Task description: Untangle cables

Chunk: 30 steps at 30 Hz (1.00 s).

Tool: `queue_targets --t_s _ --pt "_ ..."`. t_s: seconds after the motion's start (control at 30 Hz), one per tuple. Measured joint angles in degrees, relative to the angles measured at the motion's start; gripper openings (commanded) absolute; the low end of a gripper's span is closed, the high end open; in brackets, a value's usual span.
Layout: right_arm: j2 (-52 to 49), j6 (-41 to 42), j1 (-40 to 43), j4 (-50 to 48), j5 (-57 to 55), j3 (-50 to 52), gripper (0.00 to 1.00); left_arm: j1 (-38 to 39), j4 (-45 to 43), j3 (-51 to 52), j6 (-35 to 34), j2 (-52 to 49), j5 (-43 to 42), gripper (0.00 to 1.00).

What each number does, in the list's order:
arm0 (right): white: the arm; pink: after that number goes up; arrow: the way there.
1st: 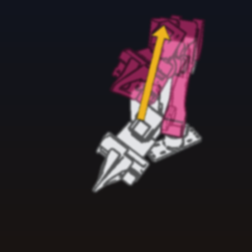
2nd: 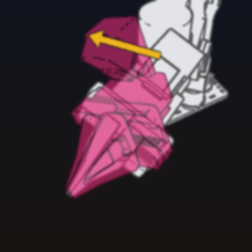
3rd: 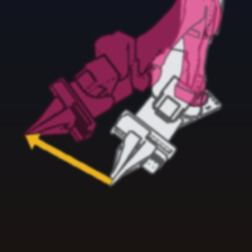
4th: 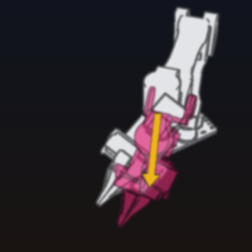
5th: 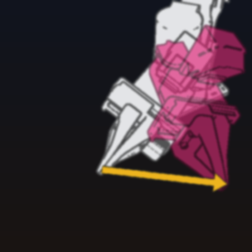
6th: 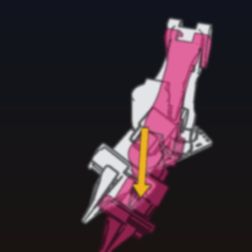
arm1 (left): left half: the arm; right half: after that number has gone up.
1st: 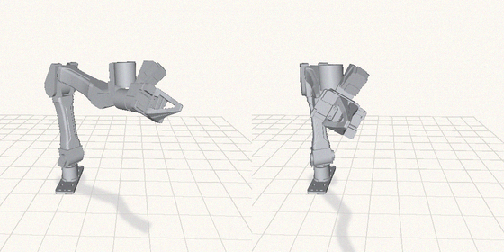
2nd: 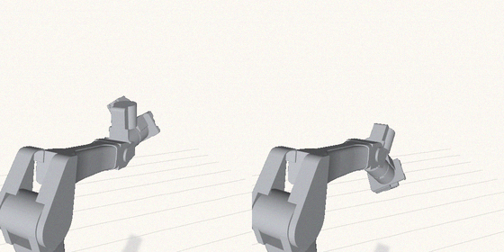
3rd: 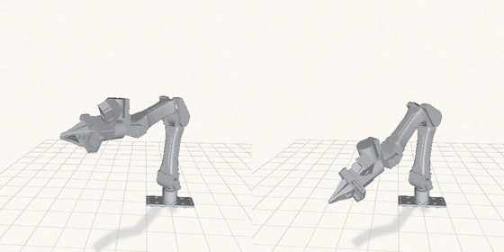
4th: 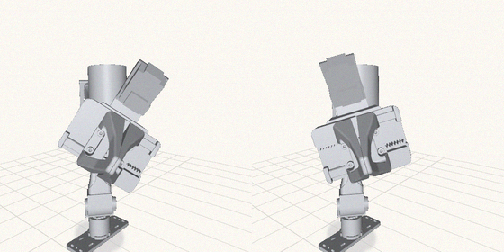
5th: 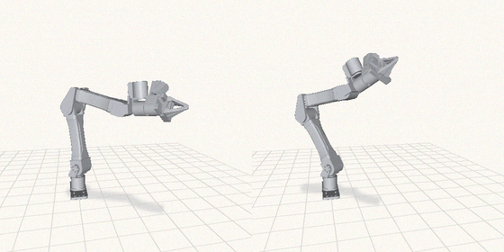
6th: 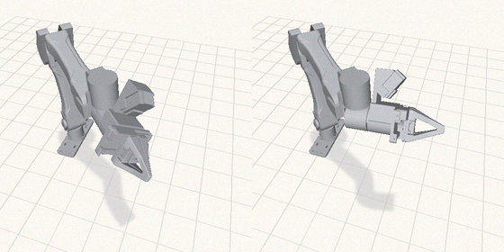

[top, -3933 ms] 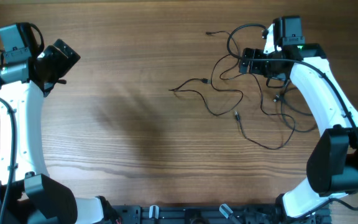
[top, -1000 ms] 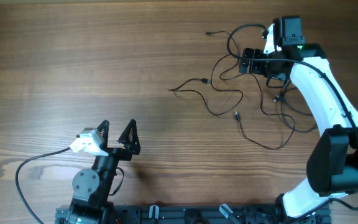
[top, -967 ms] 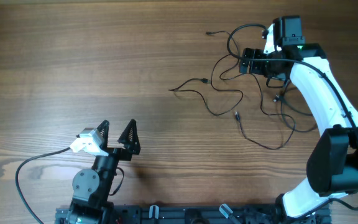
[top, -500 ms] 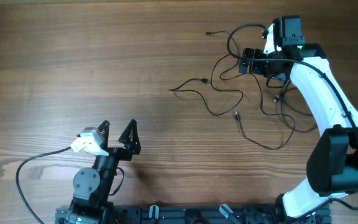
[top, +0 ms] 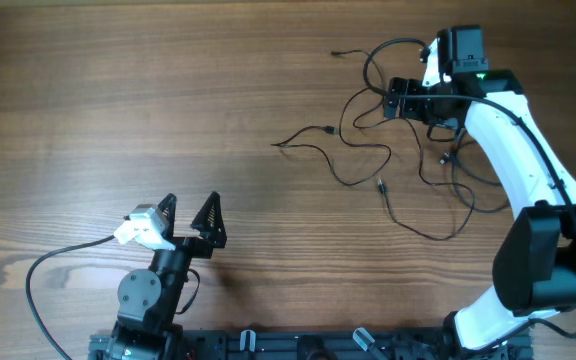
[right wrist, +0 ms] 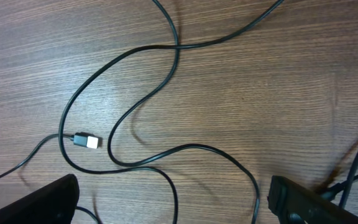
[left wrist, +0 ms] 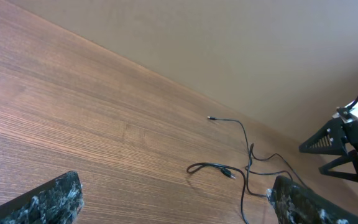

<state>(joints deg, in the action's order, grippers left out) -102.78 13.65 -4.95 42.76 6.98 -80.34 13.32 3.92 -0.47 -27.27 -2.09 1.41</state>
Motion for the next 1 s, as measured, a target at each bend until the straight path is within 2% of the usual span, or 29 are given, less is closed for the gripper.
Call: queue_targets --t_s 0.13,0.47,0.7,0.8,1.0 --pt "4.44 0.0 -0.15 0.02 0.0 0.0 1.0 0.0 0.0 0.0 0.0 0.0 0.0 1.0" --pt "28.44 0.0 -0.22 0.13 -8.98 0.02 1.0 0.0 0.0 0.0 0.0 0.0 0.0 1.0" --pt "36.76 0.15 -0.22 1.99 -11.61 0.04 1.0 0.0 0.0 0.0 0.0 -0.02 0.0 1.0" --pt "38.21 3.58 -0.22 4.83 -11.82 0.04 1.0 0.0 0.0 0.0 0.0 -0.02 0.0 1.0" --pt "45.75 17.31 -0.22 7.82 -11.91 4.39 1.0 0.0 0.0 0.0 0.0 -0.02 -0.02 1.0"
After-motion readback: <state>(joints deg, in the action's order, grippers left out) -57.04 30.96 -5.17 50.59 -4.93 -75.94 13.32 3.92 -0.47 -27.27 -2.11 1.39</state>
